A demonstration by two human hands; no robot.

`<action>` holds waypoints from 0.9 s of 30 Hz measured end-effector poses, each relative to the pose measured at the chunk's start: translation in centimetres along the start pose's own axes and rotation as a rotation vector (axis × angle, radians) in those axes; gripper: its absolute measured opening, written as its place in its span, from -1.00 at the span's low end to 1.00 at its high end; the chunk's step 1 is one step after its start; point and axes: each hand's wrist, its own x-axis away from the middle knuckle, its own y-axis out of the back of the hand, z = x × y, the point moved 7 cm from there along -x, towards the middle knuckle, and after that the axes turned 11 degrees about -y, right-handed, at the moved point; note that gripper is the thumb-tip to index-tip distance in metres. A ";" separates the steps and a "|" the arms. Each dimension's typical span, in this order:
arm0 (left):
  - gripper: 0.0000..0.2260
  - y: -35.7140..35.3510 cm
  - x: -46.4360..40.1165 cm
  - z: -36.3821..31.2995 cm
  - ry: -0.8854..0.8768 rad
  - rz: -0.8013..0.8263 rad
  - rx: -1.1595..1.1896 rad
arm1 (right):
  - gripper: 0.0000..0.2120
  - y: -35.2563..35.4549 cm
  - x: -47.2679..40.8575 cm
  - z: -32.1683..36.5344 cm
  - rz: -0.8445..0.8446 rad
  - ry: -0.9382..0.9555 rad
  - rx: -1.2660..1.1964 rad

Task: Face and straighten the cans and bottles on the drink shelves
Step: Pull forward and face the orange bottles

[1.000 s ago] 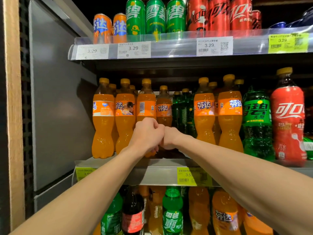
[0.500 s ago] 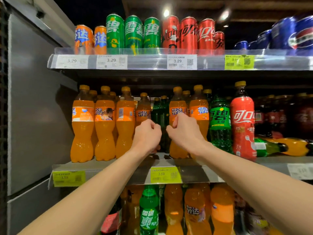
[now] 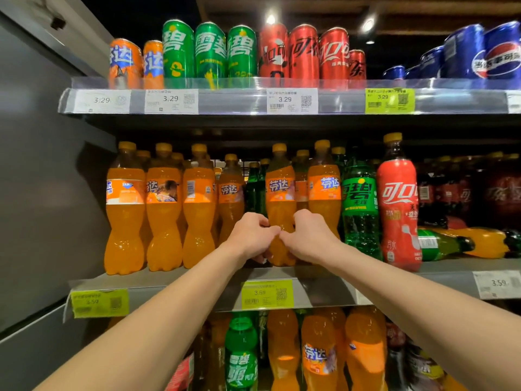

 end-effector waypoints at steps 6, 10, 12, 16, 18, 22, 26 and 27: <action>-0.81 4.7 1.8 0.7 -0.036 -0.169 -0.404 | -0.81 -3.1 -0.8 3.2 0.141 0.066 -0.071; -0.91 5.6 2.3 1.2 -0.045 -0.195 -0.411 | -0.80 -4.8 -1.1 5.1 0.184 0.087 -0.111; -0.92 6.1 2.3 1.7 -0.024 -0.193 -0.419 | -0.84 -5.5 -1.1 5.5 0.187 0.098 -0.123; -0.91 6.4 2.5 2.0 -0.020 -0.198 -0.434 | -0.86 -5.9 -1.0 5.9 0.173 0.116 -0.132; -0.91 6.3 2.6 1.8 -0.023 -0.206 -0.408 | -0.86 -5.8 -0.9 5.8 0.179 0.111 -0.132; -0.93 5.5 2.5 -0.2 -0.122 -0.270 -0.320 | -0.87 -3.4 -0.1 4.7 0.054 0.095 -0.130; -0.91 3.0 1.8 -2.8 -0.163 -0.279 -0.133 | -0.83 1.9 1.6 2.5 -0.152 0.111 -0.138; -0.89 2.1 1.5 -3.4 -0.161 -0.262 -0.081 | -0.82 3.1 2.0 2.0 -0.187 0.119 -0.135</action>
